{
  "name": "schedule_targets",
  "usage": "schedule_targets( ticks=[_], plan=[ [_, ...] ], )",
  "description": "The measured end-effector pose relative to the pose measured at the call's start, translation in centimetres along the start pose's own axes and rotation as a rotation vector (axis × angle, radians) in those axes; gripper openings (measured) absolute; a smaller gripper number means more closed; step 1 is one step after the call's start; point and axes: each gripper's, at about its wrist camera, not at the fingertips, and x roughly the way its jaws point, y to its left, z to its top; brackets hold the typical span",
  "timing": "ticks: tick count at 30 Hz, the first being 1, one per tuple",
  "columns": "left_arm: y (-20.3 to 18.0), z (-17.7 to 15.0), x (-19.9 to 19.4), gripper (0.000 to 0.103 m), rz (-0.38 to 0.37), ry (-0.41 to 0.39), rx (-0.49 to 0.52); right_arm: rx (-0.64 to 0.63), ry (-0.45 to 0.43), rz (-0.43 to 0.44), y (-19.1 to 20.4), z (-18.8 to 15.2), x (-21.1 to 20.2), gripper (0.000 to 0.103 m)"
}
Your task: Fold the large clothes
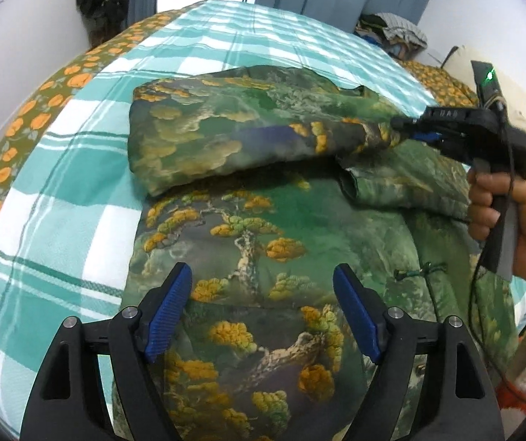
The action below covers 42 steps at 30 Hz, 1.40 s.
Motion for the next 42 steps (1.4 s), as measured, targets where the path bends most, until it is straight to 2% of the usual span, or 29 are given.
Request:
schedule_targets(
  ticks=[1,2,3,4,5,6,8,9,11,13,14,17,18,19,22,28,30,32,34,37,39,41,42],
  plan=[
    [0.1,0.3,0.0,0.084,0.002,0.008,-0.013,-0.013,0.015,-0.032,-0.1,-0.1,0.5,0.018],
    [0.2,0.6,0.0,0.085,0.0,0.013,-0.028,-0.024,0.063,-0.08,-0.4,-0.4,1.5,0.025],
    [0.3,1.2,0.1,0.085,-0.008,0.019,-0.054,-0.034,0.113,-0.109,-0.9,-0.7,2.3,0.039],
    [0.4,1.9,0.0,0.085,-0.02,0.019,-0.076,-0.043,0.139,-0.117,-1.0,-1.1,2.8,0.045],
    [0.6,2.8,-0.1,0.085,-0.037,0.011,-0.101,-0.062,0.129,-0.116,-1.1,-1.6,2.4,0.047],
    [0.7,4.2,-0.3,0.085,-0.055,-0.012,-0.126,-0.078,0.106,-0.126,-1.1,-1.7,1.7,0.047],
    [1.0,6.4,-0.2,0.085,-0.037,-0.058,-0.133,-0.152,-0.009,-0.176,0.1,-1.8,-0.7,0.047],
    [0.9,8.2,0.3,0.085,-0.009,-0.089,-0.121,-0.174,-0.044,-0.172,0.6,-1.8,-1.3,0.047],
    [1.0,10.4,1.9,0.084,0.005,-0.101,-0.101,-0.241,-0.086,-0.095,2.4,-1.4,-2.0,0.047],
    [1.4,12.7,5.0,0.08,0.046,-0.087,-0.088,-0.278,-0.056,-0.045,3.3,-0.7,-0.8,0.047],
    [1.6,13.1,6.1,0.075,0.063,-0.084,-0.083,-0.283,-0.017,-0.035,3.6,-0.4,0.6,0.047],
    [2.5,13.5,11.0,0.072,0.116,-0.009,-0.063,-0.23,0.184,-0.049,2.1,-0.9,6.5,0.047],
    [3.0,12.9,13.0,0.072,0.125,0.041,-0.055,-0.215,0.187,-0.046,1.6,-1.0,7.1,0.047],
    [3.5,12.3,14.2,0.072,0.123,0.069,-0.049,-0.205,0.15,-0.024,1.1,-1.3,7.2,0.047],
    [3.7,10.5,14.6,0.073,0.109,0.002,-0.014,-0.219,0.116,-0.018,0.9,-1.9,6.8,0.047],
    [2.1,11.6,11.9,0.072,0.166,0.012,0.007,-0.239,0.078,-0.023,1.1,-2.6,7.1,0.047],
    [1.4,12.9,9.9,0.08,0.139,-0.038,-0.007,-0.233,0.073,-0.014,0.8,-3.0,7.0,0.047],
    [1.4,14.5,8.8,0.094,0.121,-0.088,-0.047,-0.229,0.067,-0.004,0.7,-3.2,6.9,0.047],
    [1.6,16.3,8.9,0.095,0.1,-0.121,-0.089,-0.233,0.063,-0.007,0.7,-3.4,6.7,0.047],
    [2.7,18.0,11.8,0.096,0.142,-0.104,-0.113,-0.243,0.06,-0.014,0.9,-3.5,6.7,0.047],
    [4.3,17.8,15.0,0.096,0.172,-0.036,-0.146,-0.244,0.057,-0.011,0.8,-3.5,6.6,0.047],
    [6.1,16.9,17.6,0.099,0.14,0.015,-0.19,-0.242,0.053,-0.005,0.8,-3.6,6.6,0.047],
    [6.8,16.2,17.8,0.099,0.103,-0.026,-0.2,-0.243,0.052,-0.002,0.7,-3.6,6.6,0.047]
  ],
)
